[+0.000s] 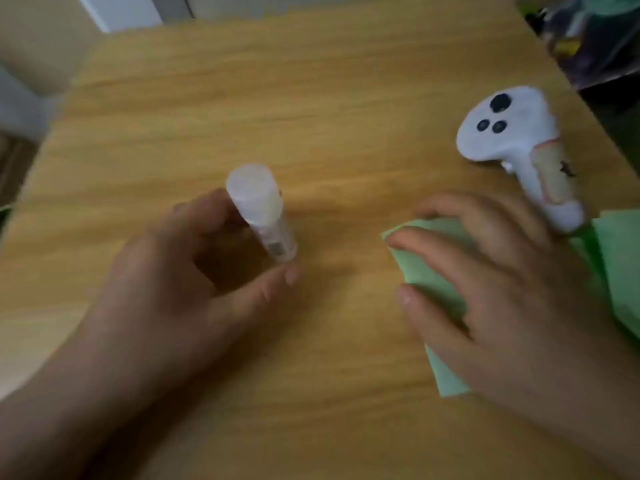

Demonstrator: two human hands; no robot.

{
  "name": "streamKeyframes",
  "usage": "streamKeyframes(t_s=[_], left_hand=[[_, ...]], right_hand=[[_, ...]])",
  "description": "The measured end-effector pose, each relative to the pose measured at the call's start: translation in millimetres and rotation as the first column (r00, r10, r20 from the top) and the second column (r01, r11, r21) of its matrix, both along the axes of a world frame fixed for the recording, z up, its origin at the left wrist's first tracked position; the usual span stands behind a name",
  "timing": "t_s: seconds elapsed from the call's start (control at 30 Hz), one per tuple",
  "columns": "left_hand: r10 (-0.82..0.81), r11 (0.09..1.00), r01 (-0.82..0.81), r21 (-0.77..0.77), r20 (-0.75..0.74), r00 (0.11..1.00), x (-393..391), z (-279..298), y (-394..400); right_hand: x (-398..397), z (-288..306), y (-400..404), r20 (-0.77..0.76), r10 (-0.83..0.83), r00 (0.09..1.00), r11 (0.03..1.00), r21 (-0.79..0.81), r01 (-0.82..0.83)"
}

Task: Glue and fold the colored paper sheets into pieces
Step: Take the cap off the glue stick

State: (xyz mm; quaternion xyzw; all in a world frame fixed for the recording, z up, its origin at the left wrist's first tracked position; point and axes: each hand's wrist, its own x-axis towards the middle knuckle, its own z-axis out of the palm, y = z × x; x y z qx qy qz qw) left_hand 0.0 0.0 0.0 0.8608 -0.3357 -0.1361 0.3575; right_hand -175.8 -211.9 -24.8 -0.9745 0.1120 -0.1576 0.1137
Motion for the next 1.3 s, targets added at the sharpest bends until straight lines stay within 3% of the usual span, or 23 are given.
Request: streamKeyframes(t_s=[0.17, 0.27, 0.37, 0.43, 0.53, 0.57, 0.63, 0.7, 0.83, 0.9, 1.0, 1.1, 1.17, 1.2, 1.3], left_hand=[[0.083, 0.997, -0.081, -0.019, 0.127, 0.988, -4.6, -0.8, -4.3], [0.118, 0.992, -0.123, 0.022, 0.159, 0.98, -9.2, 1.3, -4.6], [0.13, 0.987, -0.146, 0.073, 0.189, 0.973, -14.9, 2.4, -3.9], [0.148, 0.983, -0.164, 0.082, 0.178, 0.973, -20.8, 7.2, -2.8], [0.217, 0.969, -0.231, 0.087, 0.145, 0.965, -37.4, 16.9, -3.9], [0.244, 0.963, -0.257, 0.079, 0.138, 0.96, -44.8, 17.6, -2.6], [0.298, 0.949, -0.308, 0.074, 0.114, 0.948, -61.0, 19.0, 1.7], [0.325, 0.942, -0.33, 0.061, 0.08, 0.942, -76.5, 19.1, 6.8], [0.327, 0.936, -0.336, -0.101, -0.101, 0.94, -95.7, 25.9, 13.6], [0.243, 0.927, -0.3, -0.226, -0.249, 0.938, -100.6, 34.4, 13.9], [0.003, 0.896, -0.172, -0.41, -0.382, 0.924, -109.6, 52.1, 16.4], [-0.172, 0.809, -0.13, -0.573, -0.443, 0.88, -117.2, 62.4, 21.1], [-0.241, 0.763, -0.124, -0.634, -0.457, 0.856, -119.3, 62.5, 23.5], [-0.268, 0.744, -0.129, -0.655, -0.47, 0.841, -119.1, 61.6, 25.7], [-0.318, 0.687, -0.193, -0.701, -0.529, 0.786, -111.2, 66.9, 35.2]], right_hand=[[-4.0, -4.2, 4.1, 0.024, -0.011, 1.0, 1.0, -0.002, 0.011], [-2.6, -3.0, 2.3, 0.068, -0.017, 0.998, 0.997, 0.075, 0.012], [-1.6, -0.6, -0.7, 0.198, -0.029, 0.98, 0.979, 0.203, -0.012], [-3.8, 3.4, 0.8, 0.297, -0.07, 0.952, 0.98, 0.2, 0.01], [-11.9, 11.9, 3.8, 0.401, -0.099, 0.911, 0.995, 0.044, 0.088], [-15.2, 16.7, 5.9, 0.35, -0.098, 0.932, 0.994, -0.006, 0.107], [-20.6, 27.2, 9.3, 0.095, -0.103, 0.99, 0.993, -0.051, 0.108], [-27.8, 34.8, 9.8, -0.071, -0.105, 0.992, 0.993, -0.069, 0.1], [-41.7, 45.2, 16.0, 0.076, -0.095, 0.993, 0.994, 0.058, 0.09], [-44.3, 55.0, 29.1, 0.161, -0.076, 0.984, 0.977, 0.21, 0.041], [-40.8, 74.1, 60.2, 0.134, -0.082, 0.988, 0.821, 0.571, -0.01], [-33.0, 85.6, 96.2, 0.115, -0.081, 0.99, 0.468, 0.881, -0.064], [-29.3, 92.8, 113.9, 0.143, -0.142, 0.98, 0.212, 0.971, -0.111], [-28.3, 95.4, 119.7, 0.15, -0.176, 0.973, 0.133, 0.983, -0.128], [-23.3, 102.6, 130.4, 0.143, -0.214, 0.966, 0.002, 0.989, -0.146]])
